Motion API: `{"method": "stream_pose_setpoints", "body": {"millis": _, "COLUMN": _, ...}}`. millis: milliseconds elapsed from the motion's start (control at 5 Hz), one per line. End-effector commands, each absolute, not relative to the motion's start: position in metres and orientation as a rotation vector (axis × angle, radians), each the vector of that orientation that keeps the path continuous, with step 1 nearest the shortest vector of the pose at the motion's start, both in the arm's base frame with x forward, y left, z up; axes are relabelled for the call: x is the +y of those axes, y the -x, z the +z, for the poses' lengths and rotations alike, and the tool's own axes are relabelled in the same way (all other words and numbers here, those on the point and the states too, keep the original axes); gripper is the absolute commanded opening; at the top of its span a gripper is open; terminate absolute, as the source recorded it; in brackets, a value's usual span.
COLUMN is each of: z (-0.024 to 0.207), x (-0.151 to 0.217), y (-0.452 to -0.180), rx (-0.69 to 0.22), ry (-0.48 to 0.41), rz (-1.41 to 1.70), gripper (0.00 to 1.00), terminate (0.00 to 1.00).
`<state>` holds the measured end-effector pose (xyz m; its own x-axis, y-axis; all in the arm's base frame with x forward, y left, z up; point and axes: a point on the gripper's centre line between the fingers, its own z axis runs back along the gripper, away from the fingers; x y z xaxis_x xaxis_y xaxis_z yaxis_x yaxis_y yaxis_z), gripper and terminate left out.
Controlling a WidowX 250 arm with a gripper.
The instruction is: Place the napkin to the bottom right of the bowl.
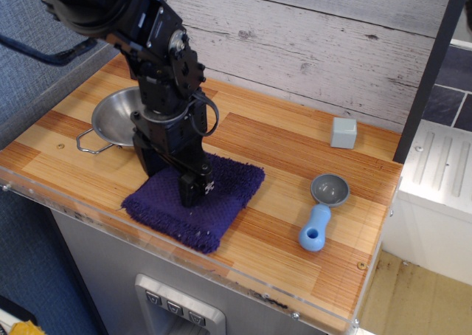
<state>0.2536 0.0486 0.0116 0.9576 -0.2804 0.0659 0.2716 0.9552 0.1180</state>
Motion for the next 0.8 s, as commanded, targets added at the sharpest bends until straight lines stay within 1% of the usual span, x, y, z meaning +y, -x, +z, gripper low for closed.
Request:
{"method": "stream_pose_setpoints", "body": {"millis": 0, "z": 0.034, "x": 0.045, "y": -0.254, "rx": -0.141, "ry": -0.116, "rz": -0.29, "gripper": 1.0, "terminate": 0.0}}
{"method": "stream_pose_setpoints", "body": {"millis": 200, "z": 0.052, "x": 0.04, "y": -0.266, "rx": -0.188, "ry": -0.118, "rz": -0.3, "gripper": 1.0, "terminate": 0.0}}
{"method": "stream_pose_setpoints", "body": {"millis": 400, "z": 0.08, "x": 0.034, "y": -0.276, "rx": -0.266, "ry": -0.092, "rz": -0.298, "gripper": 1.0, "terminate": 0.0}}
{"method": "stream_pose_setpoints", "body": {"millis": 600, "z": 0.108, "x": 0.035, "y": -0.277, "rx": -0.328, "ry": -0.061, "rz": -0.249, "gripper": 1.0, "terminate": 0.0}}
